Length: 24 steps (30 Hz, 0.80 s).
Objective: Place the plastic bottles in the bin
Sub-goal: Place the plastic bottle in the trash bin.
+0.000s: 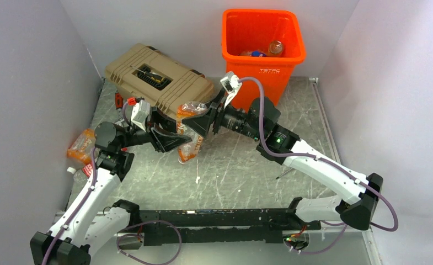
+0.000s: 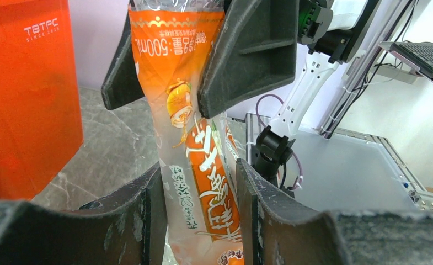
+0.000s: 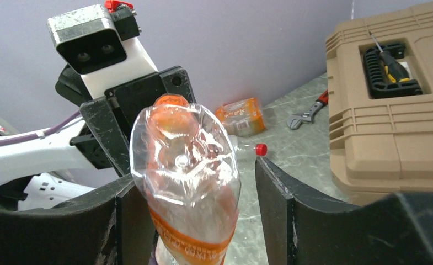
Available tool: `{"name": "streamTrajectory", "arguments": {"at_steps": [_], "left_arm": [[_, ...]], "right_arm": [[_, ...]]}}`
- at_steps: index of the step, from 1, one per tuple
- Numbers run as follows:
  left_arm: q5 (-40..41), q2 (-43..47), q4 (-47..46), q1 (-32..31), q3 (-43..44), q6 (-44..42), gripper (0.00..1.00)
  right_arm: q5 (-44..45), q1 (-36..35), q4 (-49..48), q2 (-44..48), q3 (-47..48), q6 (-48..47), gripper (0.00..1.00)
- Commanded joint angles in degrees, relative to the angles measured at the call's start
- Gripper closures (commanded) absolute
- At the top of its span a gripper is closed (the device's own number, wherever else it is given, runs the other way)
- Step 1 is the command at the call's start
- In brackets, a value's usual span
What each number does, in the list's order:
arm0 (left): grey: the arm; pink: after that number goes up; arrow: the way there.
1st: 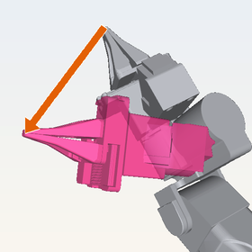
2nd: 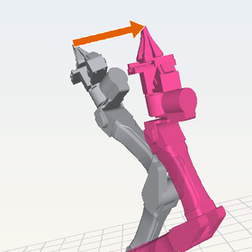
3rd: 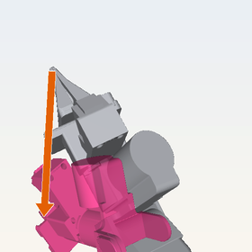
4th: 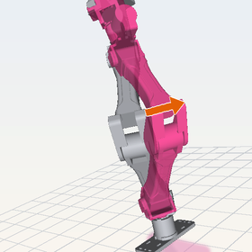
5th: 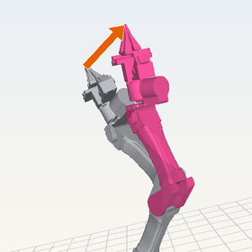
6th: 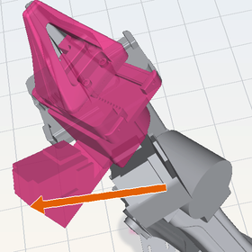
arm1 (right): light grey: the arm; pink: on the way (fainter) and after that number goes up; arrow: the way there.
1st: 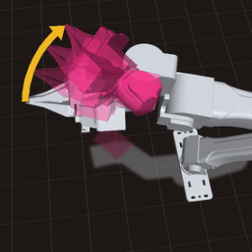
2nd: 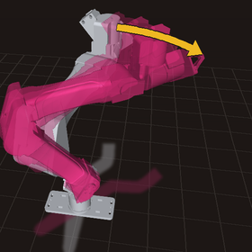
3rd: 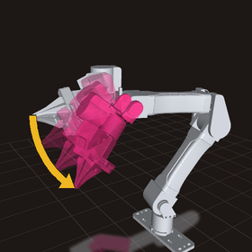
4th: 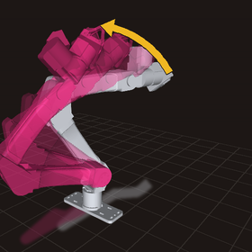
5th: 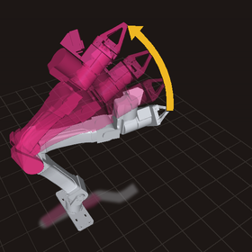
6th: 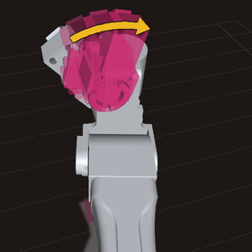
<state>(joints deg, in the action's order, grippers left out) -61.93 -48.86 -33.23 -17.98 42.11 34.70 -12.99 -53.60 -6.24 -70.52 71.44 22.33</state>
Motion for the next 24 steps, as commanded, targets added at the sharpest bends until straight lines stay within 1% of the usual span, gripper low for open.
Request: {"name": "streamTrajectory", "arguments": {"at_steps": [1,3,4,10,11,12,14,15,16,18,19,22,24], "left_arm": [[-0.7,1.0,1.1,-0.5,1.4,-2.5,1.00],[-0.6,1.1,1.3,-0.5,1.4,-2.7,1.00],[-0.5,1.1,1.7,-0.5,1.4,-2.9,1.00],[0.5,1.4,2.9,-0.5,1.5,-3.6,1.00],[0.9,1.5,3.3,-0.5,1.5,-3.7,0.96],[1.4,1.6,3.9,-0.5,1.7,-3.9,0.88],[2.0,1.8,4.9,-0.5,1.8,-4.1,0.66],[2.4,1.9,5.1,-0.5,1.8,-4.3,0.60],[2.6,2.1,5.0,-0.5,1.7,-4.3,0.56],[3.2,2.4,5.0,-0.5,1.5,-4.3,0.52],[3.5,2.5,5.1,-0.5,1.5,-4.4,0.51],[3.9,2.8,5.2,-0.5,1.3,-4.7,0.50],[3.7,2.8,4.5,-0.5,1.1,-4.5,0.53]], "right_arm": [[-4.8,1.2,-5.3,-1.7,3.5,3.8,0.36],[-6.1,1.2,-4.7,-2.7,4.4,4.1,0.36],[-6.4,1.2,-4.5,-2.9,4.5,4.1,0.37],[-7.1,1.3,-3.5,-2.7,4.4,3.7,0.59],[-7.1,1.3,-3.4,-2.4,4.3,3.4,0.62],[-6.9,1.3,-3.2,-2.1,4.0,3.2,0.65],[-6.2,1.3,-2.8,-1.4,3.6,2.6,0.71],[-6.0,1.3,-2.5,-1.1,3.5,2.3,0.75],[-5.9,1.3,-2.2,-0.9,3.4,2.1,0.81],[-5.5,1.3,-1.9,-0.4,3.1,1.9,0.97],[-5.1,1.3,-1.8,-0.1,2.9,1.9,1.00],[-4.6,1.3,-1.8,0.7,2.3,1.7,1.00],[-4.3,1.3,-1.9,1.0,1.9,1.9,1.00]]}}
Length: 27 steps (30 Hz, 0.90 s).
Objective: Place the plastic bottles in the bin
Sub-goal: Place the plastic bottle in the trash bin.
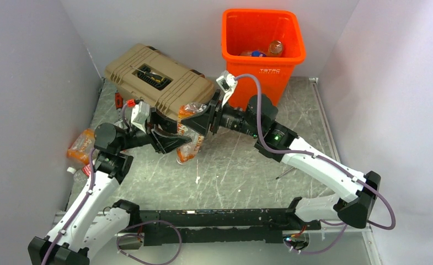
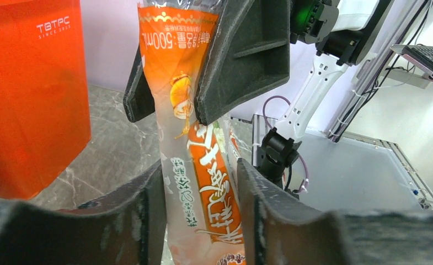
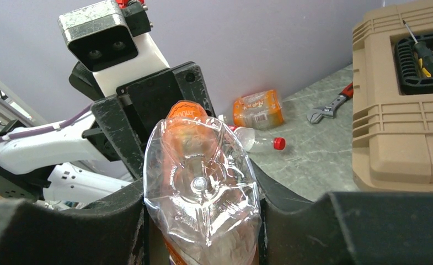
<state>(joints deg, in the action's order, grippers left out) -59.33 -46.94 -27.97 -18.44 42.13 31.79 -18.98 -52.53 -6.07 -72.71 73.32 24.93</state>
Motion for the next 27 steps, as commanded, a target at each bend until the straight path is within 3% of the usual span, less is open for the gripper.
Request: {"name": "streamTrajectory", "arguments": {"at_steps": [1,2,5,6,10,12,14,17,24,27], "left_arm": [[0.7,0.8,-1.2,0.0,1.0,-1.5,0.57],[0.5,0.8,-1.5,0.0,0.9,-1.3,0.62],[0.6,0.7,-1.6,0.0,0.9,-1.4,0.80],[0.6,0.8,-1.4,0.0,1.0,-1.5,0.84],[1.0,1.0,-1.4,0.0,0.9,-1.8,0.91],[0.8,0.9,-1.8,0.0,0.8,-1.5,0.92],[0.5,0.7,-2.2,0.0,0.8,-1.3,0.93],[0.2,0.6,-2.3,0.0,0.8,-1.3,0.94],[0.2,0.5,-2.4,0.0,0.7,-1.1,0.94],[0.3,0.6,-2.2,0.0,0.7,-1.2,0.93]], "right_arm": [[1.6,0.2,-2.0,3.2,0.0,-0.6,1.00],[1.6,0.2,-1.7,3.3,0.1,-0.4,0.86],[1.1,0.2,-0.6,3.3,0.7,-0.7,0.15],[1.4,0.2,0.3,3.3,0.9,-1.1,0.02],[2.1,0.2,3.8,2.9,2.7,-3.6,0.00],[1.0,0.2,3.9,2.5,3.1,-4.0,0.02],[0.6,0.2,3.1,2.0,3.0,-3.4,0.12],[0.7,0.2,1.3,1.6,2.4,-2.1,0.40],[-0.7,0.2,-2.3,1.3,1.6,-0.4,0.74],[-0.7,0.2,-1.6,1.2,2.0,-0.5,1.00]]}}
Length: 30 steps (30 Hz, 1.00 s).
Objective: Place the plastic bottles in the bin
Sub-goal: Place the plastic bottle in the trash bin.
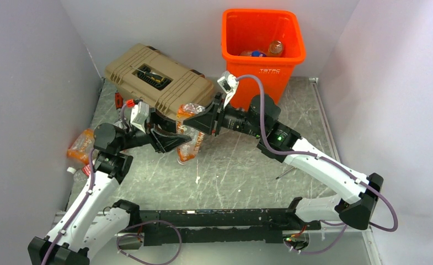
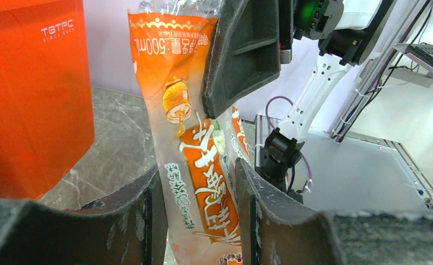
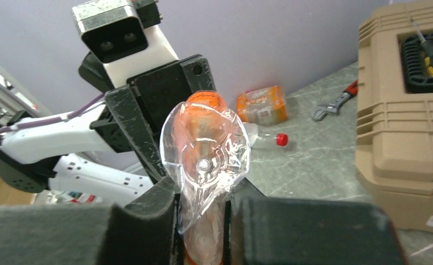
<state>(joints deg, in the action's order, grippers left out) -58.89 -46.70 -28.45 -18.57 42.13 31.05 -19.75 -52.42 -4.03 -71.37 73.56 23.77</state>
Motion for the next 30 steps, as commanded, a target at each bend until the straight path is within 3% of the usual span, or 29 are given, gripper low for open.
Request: {"name": "streamTrajectory", "arguments": {"at_steps": [1,2,4,5,9,12,16,20,24,30], "left_arm": [[0.0,0.4,-1.7,0.1,0.7,-0.5,0.91],[0.3,0.5,-1.5,0.1,0.7,-0.6,0.85],[0.9,0.7,-1.0,0.1,0.7,-0.7,0.60],[1.6,0.9,-0.5,0.1,0.7,-0.8,0.53],[7.6,2.7,4.2,0.1,1.1,-2.7,0.28],[13.6,5.3,7.8,0.2,1.0,-4.7,0.16],[21.3,8.3,11.7,0.2,0.9,-7.1,0.12],[25.7,9.1,15.7,0.2,1.7,-9.5,0.12],[26.2,9.1,16.5,0.2,1.8,-10.4,0.13],[31.0,10.2,19.0,0.2,2.0,-11.4,0.14]], "right_arm": [[0.1,0.1,-3.5,-0.1,1.7,0.7,1.00],[0.4,0.1,-3.2,0.0,1.7,0.5,1.00],[1.3,0.1,-2.2,0.4,2.0,-0.3,1.00],[2.2,0.1,-1.3,1.0,2.3,-1.3,1.00],[10.6,0.1,5.3,4.2,6.0,-7.8,1.00],[21.4,0.1,10.2,6.4,10.8,-13.4,1.00],[39.9,0.1,8.5,7.5,14.1,-21.2,1.00],[55.9,0.5,-9.4,7.0,13.0,-36.0,1.00],[58.2,5.8,-23.0,2.2,16.5,-41.6,1.00],[55.2,23.0,-15.0,-13.7,34.0,-30.3,1.00]]}}
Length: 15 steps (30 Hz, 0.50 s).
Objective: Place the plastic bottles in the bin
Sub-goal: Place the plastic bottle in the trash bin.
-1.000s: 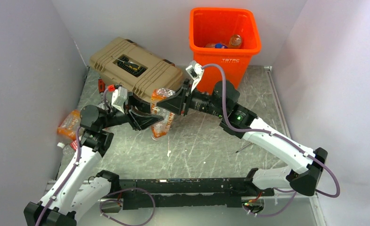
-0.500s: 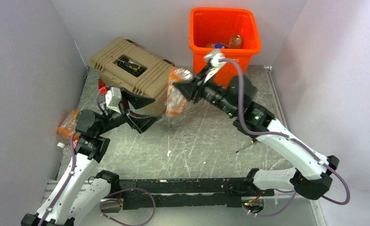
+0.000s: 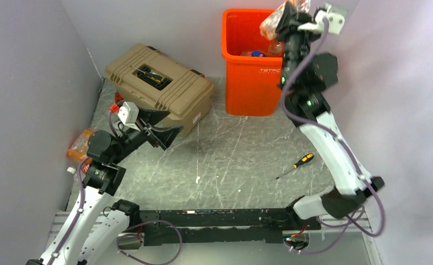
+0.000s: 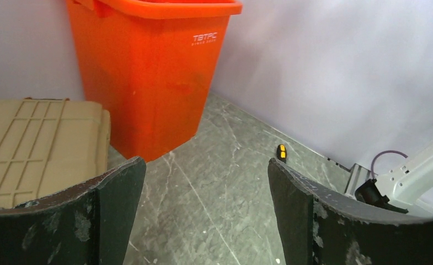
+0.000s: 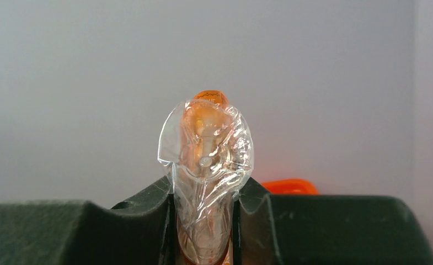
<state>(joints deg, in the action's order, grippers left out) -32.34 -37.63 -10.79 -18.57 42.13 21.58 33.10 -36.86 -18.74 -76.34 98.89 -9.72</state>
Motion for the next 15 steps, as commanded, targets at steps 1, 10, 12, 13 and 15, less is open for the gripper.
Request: {"name": "streamTrajectory", "arguments": {"at_steps": [1,10,12,13,15], "left_arm": [[5.1,1.3,1.6,0.2,2.0,-2.1,0.14],[5.5,-0.3,2.6,0.2,2.4,-2.1,0.14],[5.2,-0.5,2.5,0.2,2.4,-2.0,0.14],[5.1,-0.5,2.5,0.2,2.4,-2.0,0.14],[5.1,-0.6,2.5,0.2,2.4,-2.0,0.14]], "right_arm": [[2.8,9.1,0.2,-11.6,10.9,3.8,1.00],[-0.1,18.1,4.0,-30.8,23.9,14.1,1.00],[-1.6,18.6,4.5,-33.5,25.5,14.9,1.00],[-1.8,18.8,4.6,-34.8,26.1,15.4,1.00],[-3.7,19.4,6.2,-36.7,26.6,18.0,1.00]]}}
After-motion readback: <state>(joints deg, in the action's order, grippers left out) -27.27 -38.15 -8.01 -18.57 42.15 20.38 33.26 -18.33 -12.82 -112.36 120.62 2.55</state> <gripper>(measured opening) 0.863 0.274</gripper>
